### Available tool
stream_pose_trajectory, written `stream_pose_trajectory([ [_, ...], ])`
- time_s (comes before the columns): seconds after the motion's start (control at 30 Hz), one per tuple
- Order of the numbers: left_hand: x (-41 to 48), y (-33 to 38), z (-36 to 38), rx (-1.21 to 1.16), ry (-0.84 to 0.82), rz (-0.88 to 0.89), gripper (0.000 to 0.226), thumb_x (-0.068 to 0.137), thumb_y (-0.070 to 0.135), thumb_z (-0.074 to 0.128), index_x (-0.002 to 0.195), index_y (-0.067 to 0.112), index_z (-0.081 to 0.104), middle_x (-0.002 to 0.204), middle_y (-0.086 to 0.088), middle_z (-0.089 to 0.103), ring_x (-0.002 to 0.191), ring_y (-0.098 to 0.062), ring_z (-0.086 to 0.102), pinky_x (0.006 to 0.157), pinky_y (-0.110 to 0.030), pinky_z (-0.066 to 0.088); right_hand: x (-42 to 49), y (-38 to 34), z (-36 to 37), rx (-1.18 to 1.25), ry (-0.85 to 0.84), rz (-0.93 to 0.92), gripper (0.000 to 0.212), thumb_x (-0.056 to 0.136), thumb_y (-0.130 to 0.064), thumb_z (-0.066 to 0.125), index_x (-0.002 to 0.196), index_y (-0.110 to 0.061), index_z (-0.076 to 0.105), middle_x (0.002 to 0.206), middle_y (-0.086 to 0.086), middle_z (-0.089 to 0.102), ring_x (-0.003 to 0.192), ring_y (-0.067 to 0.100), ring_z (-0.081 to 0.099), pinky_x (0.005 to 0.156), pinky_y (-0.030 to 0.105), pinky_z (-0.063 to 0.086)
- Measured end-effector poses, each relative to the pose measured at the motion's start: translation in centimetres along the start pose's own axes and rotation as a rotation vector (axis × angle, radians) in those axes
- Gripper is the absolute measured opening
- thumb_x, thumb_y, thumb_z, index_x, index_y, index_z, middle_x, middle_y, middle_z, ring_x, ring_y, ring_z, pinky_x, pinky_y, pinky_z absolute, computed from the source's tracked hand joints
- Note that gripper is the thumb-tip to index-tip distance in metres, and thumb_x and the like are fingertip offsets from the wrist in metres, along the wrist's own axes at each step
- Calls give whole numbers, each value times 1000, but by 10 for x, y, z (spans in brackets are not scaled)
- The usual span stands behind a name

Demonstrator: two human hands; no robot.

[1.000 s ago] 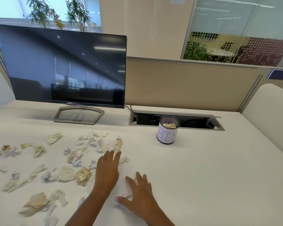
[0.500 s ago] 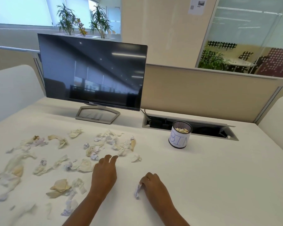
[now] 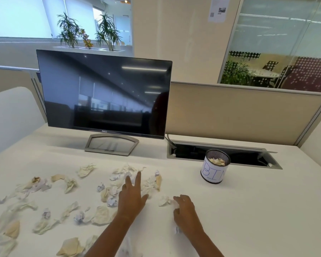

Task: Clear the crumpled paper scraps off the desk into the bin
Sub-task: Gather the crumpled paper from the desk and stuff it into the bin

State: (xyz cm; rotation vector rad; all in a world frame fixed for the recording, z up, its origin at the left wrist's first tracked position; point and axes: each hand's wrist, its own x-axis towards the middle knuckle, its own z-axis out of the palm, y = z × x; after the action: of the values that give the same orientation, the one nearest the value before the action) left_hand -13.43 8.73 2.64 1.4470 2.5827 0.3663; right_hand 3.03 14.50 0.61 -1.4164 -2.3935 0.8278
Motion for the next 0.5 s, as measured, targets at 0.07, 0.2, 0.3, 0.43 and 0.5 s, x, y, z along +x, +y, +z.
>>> stream_pose_trajectory([
  [0.07, 12, 0, 1, -8, -27, 22, 79, 91, 44, 52, 149, 24, 3, 156, -16, 8, 137, -31, 35, 107, -34, 39, 7, -14, 4, 16, -61, -38, 55, 94, -9, 37, 145, -22, 20, 155, 7, 10, 145, 22, 12, 111, 20, 20],
  [0.2, 24, -2, 8, -10, -99, 84, 70, 92, 40, 50, 148, 24, 11, 155, -12, 14, 137, -25, 32, 107, -33, 37, 33, -40, 5, -48, -161, -51, 67, 95, -17, 44, 148, -23, 4, 157, 12, -8, 146, 30, -3, 116, 34, 20],
  [0.3, 25, -7, 14, -26, -84, 144, 51, 94, 34, 47, 141, 22, 30, 150, -1, 25, 131, -18, 36, 104, -26, 39, 60, -52, 5, -146, -173, -107, 68, 95, -10, 44, 148, -20, 3, 158, 12, -8, 146, 30, -4, 117, 34, 15],
  [0.43, 24, -14, 20, -99, -37, 185, 35, 94, 26, 48, 129, 20, 46, 136, 2, 43, 121, -16, 43, 98, -23, 41, 87, -62, 10, -237, -168, -197, 58, 95, -6, 41, 147, -22, 20, 158, 9, 0, 146, 27, 3, 117, 37, 20],
  [0.5, 24, -17, 22, -132, -25, 186, 32, 94, 22, 49, 125, 18, 49, 131, 1, 46, 119, -16, 44, 95, -24, 42, 94, -63, 14, -268, -198, -197, 51, 96, -8, 39, 143, -22, 30, 157, 11, 11, 145, 29, 10, 116, 39, 24],
])
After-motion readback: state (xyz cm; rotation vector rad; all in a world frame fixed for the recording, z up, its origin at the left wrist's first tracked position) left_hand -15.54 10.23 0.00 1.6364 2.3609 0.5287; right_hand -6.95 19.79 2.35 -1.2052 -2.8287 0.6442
